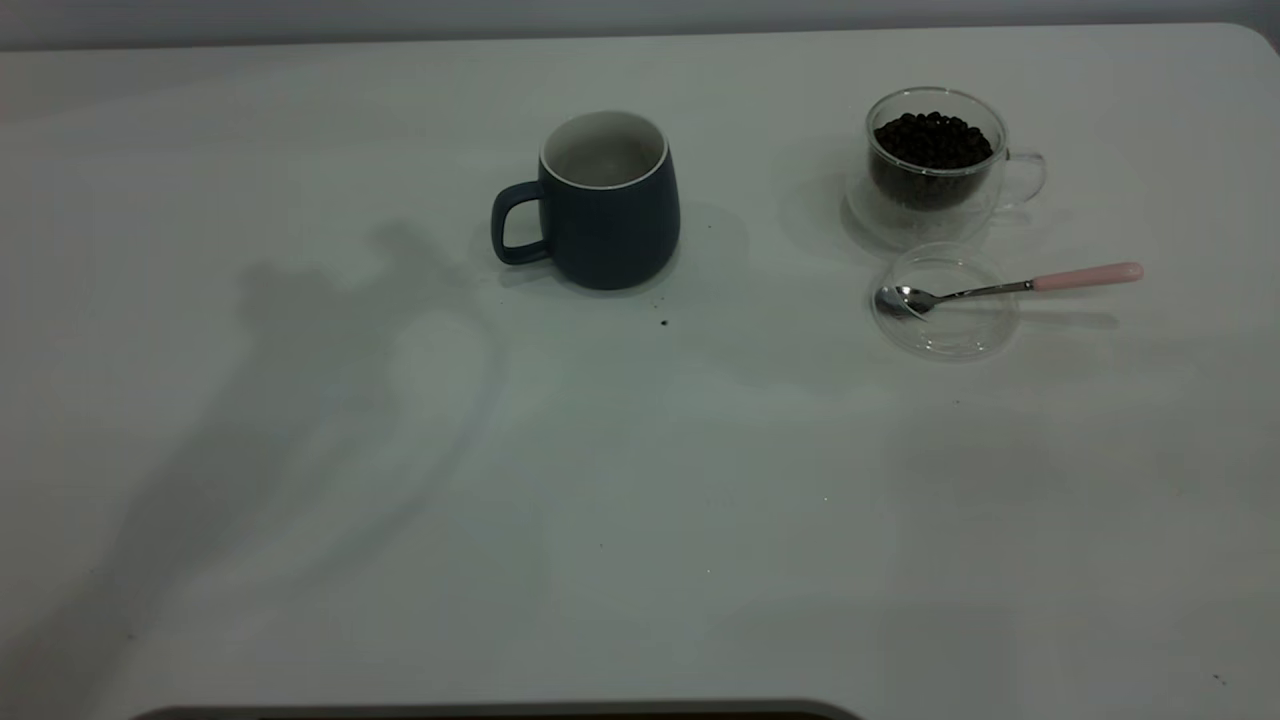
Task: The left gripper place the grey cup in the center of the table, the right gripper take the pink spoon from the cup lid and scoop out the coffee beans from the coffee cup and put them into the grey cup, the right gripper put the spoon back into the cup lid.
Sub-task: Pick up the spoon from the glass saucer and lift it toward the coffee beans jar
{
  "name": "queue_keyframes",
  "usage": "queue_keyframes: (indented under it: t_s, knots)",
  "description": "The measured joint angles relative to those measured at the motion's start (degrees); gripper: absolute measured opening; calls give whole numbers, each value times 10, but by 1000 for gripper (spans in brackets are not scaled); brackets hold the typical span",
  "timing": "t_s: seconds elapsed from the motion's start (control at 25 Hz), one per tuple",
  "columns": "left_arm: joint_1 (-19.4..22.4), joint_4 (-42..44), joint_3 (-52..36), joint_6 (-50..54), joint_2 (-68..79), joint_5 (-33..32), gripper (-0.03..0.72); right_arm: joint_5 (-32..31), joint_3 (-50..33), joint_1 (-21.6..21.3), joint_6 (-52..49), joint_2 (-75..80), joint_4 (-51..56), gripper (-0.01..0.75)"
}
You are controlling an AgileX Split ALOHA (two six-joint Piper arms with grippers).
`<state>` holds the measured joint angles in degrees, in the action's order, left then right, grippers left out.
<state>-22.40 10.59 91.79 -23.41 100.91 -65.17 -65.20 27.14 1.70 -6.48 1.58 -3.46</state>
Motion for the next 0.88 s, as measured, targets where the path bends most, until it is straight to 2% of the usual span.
queue_keyframes:
  t_s: [0.04,0.16,0.32,0.68,0.88]
  knots:
    - [0,0,0,8,-24,-19,567,0,0,0,0,0,0,575]
    - [0,-14,-7,59,-109,-19,567,0,0,0,0,0,-1,575]
    - [0,-47,-63,108,-226,-19,567,0,0,0,0,0,-1,575]
    - [0,-53,-344,234,-463,-19,567,0,0,0,0,0,-1,575]
    - [0,-67,-504,256,-561,-15,567,0,0,0,0,0,-1,575]
